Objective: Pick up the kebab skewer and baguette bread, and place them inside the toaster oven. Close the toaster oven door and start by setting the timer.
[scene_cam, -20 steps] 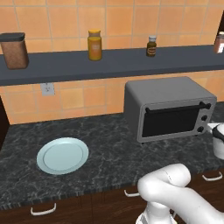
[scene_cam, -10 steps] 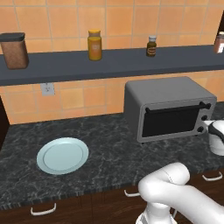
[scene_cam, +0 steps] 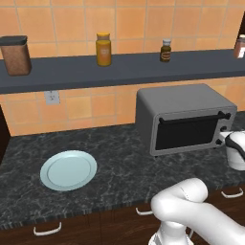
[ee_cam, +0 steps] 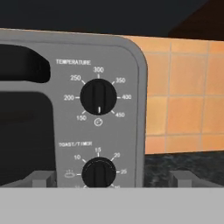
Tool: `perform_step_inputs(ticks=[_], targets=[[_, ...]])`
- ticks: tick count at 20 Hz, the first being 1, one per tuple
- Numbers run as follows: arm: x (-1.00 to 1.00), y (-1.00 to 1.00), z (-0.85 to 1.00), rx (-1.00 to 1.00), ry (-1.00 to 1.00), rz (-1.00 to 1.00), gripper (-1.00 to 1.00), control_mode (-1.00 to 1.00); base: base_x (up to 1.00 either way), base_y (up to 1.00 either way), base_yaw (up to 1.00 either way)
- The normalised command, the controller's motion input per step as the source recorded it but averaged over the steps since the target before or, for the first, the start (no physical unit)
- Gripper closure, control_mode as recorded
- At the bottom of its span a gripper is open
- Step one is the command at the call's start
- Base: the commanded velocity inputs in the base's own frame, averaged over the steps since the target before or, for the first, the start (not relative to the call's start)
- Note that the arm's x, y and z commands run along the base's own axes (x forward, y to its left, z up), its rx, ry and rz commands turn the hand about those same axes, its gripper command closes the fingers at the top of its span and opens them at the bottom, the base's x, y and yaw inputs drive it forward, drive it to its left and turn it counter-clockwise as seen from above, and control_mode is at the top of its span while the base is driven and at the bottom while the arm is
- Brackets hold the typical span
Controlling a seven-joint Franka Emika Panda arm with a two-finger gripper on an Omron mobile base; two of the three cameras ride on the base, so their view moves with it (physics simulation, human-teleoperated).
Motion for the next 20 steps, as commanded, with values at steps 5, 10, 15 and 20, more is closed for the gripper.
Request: perform_step_inputs(ticks=[5,10,15,20], targets=[[0.04,0.0,0.0,0.0,0.0,0.09,-1.0,-1.0,0.0,0.0,0.0],[0.01,0.0,-0.15,0.0,0.0,0.05,-1.0,-1.0,0.0,0.0,0.0],[0.1,0.08,-0.07,0.0,0.0,0.01,-1.0,-1.0,0.0,0.0,0.0],[0.13,0.15,0.0,0.0,0.0,0.0,-1.0,-1.0,0.0,0.0,0.0]])
